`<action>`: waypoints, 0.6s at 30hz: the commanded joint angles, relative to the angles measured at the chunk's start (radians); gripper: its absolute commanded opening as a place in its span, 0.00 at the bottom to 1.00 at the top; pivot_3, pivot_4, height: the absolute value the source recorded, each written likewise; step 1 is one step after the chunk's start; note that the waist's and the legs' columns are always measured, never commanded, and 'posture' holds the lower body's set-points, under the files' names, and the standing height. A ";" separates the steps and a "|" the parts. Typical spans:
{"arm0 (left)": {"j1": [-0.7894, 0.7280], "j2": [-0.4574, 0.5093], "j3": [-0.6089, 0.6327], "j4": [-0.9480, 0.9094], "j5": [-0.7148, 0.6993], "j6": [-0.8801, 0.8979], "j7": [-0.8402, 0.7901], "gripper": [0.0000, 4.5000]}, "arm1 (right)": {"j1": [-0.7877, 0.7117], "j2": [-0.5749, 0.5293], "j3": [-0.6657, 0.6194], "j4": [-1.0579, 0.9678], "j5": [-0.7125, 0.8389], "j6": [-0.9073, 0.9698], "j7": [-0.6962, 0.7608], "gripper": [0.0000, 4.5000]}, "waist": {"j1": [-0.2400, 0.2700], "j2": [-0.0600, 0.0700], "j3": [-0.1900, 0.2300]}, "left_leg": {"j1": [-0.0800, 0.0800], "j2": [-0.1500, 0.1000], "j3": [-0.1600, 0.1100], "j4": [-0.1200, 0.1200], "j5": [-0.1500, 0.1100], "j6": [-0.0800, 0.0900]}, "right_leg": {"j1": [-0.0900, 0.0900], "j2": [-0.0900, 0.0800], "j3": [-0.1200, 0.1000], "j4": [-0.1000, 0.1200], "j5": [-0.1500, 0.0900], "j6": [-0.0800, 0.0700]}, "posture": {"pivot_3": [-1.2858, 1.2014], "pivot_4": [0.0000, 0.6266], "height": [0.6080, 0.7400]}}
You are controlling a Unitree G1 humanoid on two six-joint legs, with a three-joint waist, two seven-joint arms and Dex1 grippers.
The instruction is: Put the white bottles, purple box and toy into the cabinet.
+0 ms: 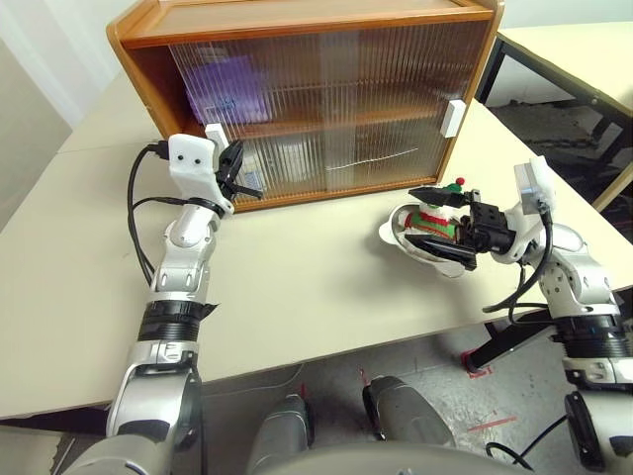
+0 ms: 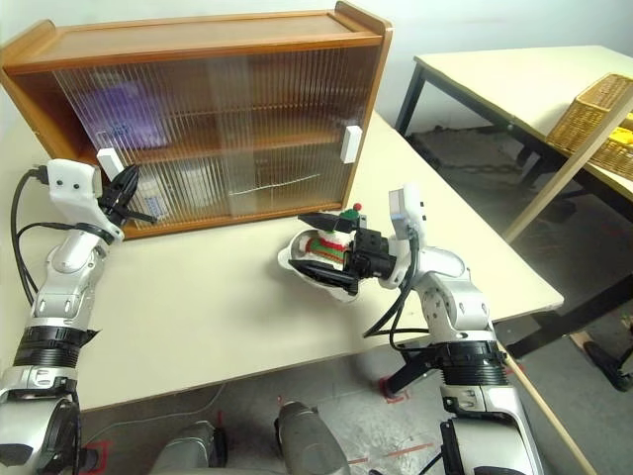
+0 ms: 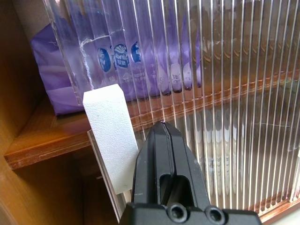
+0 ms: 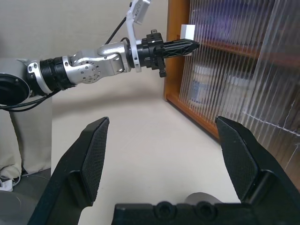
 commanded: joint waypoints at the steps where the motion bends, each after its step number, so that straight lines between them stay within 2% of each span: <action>1: 0.027 0.035 0.076 0.000 -0.009 0.038 0.043 0.00 | -0.006 0.002 0.006 0.007 -0.009 -0.008 0.009 1.00 | 0.000 0.000 0.000 | 0.001 -0.001 -0.001 -0.001 0.000 0.000 | 0.000 0.001 0.000 0.000 0.000 0.000 | 0.44 0.08 1.00; 13: 0.080 0.071 0.137 -0.055 -0.026 0.050 0.056 0.00 | -0.014 0.009 0.011 0.016 -0.014 -0.009 0.009 1.00 | -0.001 0.000 0.000 | 0.004 0.000 -0.004 -0.006 0.001 -0.001 | 0.000 0.001 0.002 0.000 0.000 -0.002 | 0.45 0.09 1.00; 18: 0.092 0.074 0.084 -0.098 -0.104 -0.035 -0.112 0.00 | -0.021 0.014 0.014 0.027 -0.017 -0.011 0.014 1.00 | 0.004 0.000 0.000 | 0.004 0.002 -0.005 -0.007 0.003 0.001 | -0.001 0.003 0.002 0.000 0.000 -0.004 | 0.45 0.10 1.00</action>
